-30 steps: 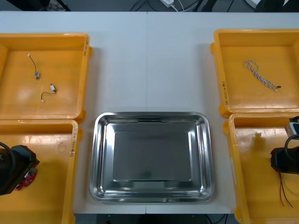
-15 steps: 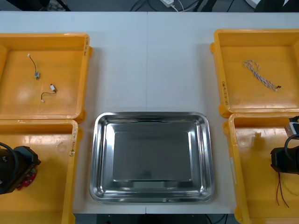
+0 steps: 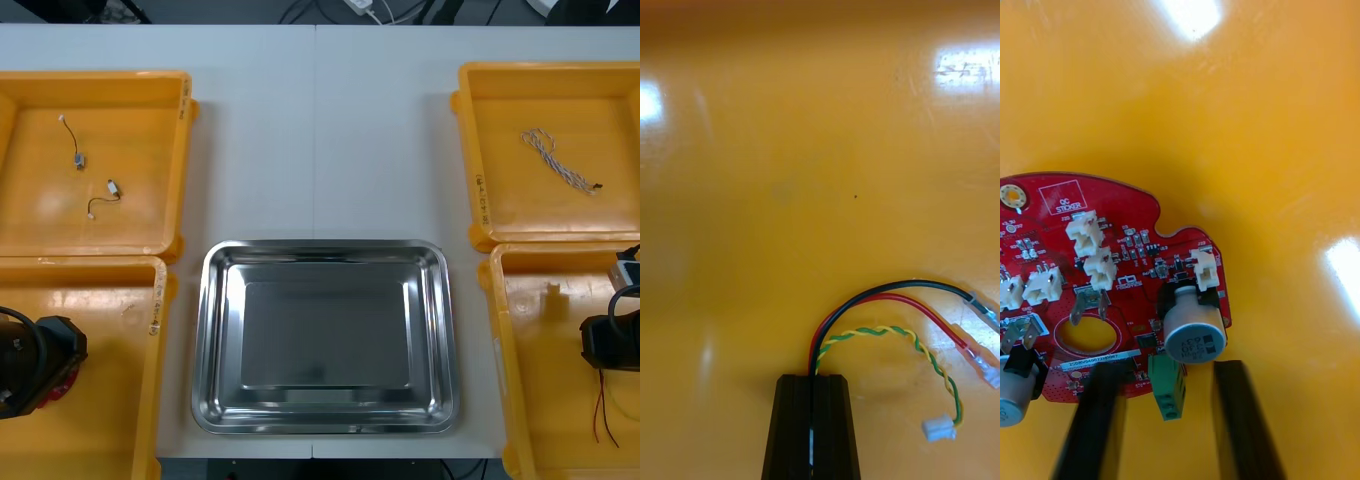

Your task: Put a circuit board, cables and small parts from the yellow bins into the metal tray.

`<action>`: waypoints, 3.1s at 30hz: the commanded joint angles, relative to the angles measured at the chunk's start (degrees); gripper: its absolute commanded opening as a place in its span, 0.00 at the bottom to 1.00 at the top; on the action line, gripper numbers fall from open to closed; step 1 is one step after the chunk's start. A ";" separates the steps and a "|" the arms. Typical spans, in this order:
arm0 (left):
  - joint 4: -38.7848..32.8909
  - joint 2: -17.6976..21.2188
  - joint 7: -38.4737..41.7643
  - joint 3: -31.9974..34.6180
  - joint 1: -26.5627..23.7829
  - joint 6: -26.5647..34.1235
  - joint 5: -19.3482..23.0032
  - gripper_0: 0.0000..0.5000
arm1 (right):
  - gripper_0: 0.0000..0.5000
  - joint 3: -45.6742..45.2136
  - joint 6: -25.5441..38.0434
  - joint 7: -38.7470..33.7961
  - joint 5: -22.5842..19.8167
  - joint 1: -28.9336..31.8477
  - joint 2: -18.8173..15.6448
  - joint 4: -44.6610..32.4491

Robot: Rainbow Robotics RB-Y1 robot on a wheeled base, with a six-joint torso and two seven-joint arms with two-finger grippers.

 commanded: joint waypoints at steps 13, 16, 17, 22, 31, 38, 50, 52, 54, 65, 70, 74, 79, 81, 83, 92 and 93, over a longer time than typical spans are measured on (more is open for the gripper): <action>-0.04 -0.04 -2.86 -1.66 2.52 -2.59 -1.23 0.00 | 0.00 -11.00 24.08 2.28 -2.89 -11.61 0.28 -6.78; -0.04 0.31 -3.22 -1.48 2.52 -2.15 -1.06 0.00 | 0.00 -12.93 27.85 2.10 -3.77 -13.45 0.28 -8.10; -0.04 0.40 -3.30 -1.40 2.52 -2.07 -0.79 0.00 | 0.00 -13.37 28.56 2.02 -4.12 -13.81 0.28 -8.27; -1.80 1.11 -4.10 0.62 2.35 1.01 0.26 0.00 | 0.00 -17.24 29.13 1.75 -8.25 -17.23 0.19 -8.36; -6.54 2.25 -4.18 4.14 1.55 6.64 2.46 0.00 | 0.00 -18.56 29.13 1.84 -9.57 -19.17 -2.62 -9.94; -10.67 4.88 -4.01 8.89 0.50 12.08 7.38 0.00 | 0.00 -18.74 29.13 1.75 -11.24 -20.75 -4.29 -10.21; -16.47 11.39 -3.30 12.49 -0.99 17.01 11.95 0.00 | 0.00 -18.74 29.13 0.70 -17.66 -22.33 -9.65 -10.21; -17.00 12.18 -3.30 12.58 -1.35 17.45 12.21 0.00 | 0.00 -18.74 29.13 0.43 -19.24 -22.77 -10.35 -10.21; -17.88 13.23 -3.22 12.58 -1.87 17.97 12.57 0.00 | 0.00 -18.74 29.13 0.35 -20.91 -23.39 -10.88 -10.21; -20.60 17.28 -3.74 12.40 -5.48 19.20 18.98 0.00 | 0.00 -17.33 29.13 0.35 -25.83 -26.02 -11.06 -10.21; -21.83 17.98 -4.10 10.12 -7.41 19.38 20.56 0.00 | 0.00 -13.73 29.13 0.61 -26.27 -28.31 -11.06 -10.47; -22.54 18.42 -4.01 6.43 -9.34 19.29 20.04 0.00 | 0.00 -9.86 29.13 0.26 -26.53 -30.68 -10.62 -11.79; -22.71 18.33 -3.48 2.12 -12.77 19.20 20.21 0.00 | 0.00 -5.82 29.13 -0.09 -26.09 -33.58 -9.56 -13.64; -22.63 18.42 -3.22 0.27 -14.18 19.20 20.04 0.00 | 0.00 -4.58 29.13 -0.44 -25.74 -34.37 -9.12 -14.25; -22.63 18.33 -2.95 -1.57 -15.50 19.20 19.77 0.00 | 0.00 -3.35 29.13 -0.62 -25.30 -35.16 -8.59 -14.69; -22.63 18.33 -1.55 -10.80 -21.30 17.97 18.89 0.00 | 0.00 0.86 29.13 -1.06 -24.60 -38.68 -5.17 -14.87; -22.63 18.33 -1.46 -11.33 -21.56 17.89 18.89 0.00 | 0.00 1.04 29.13 -0.97 -24.51 -38.77 -4.99 -14.87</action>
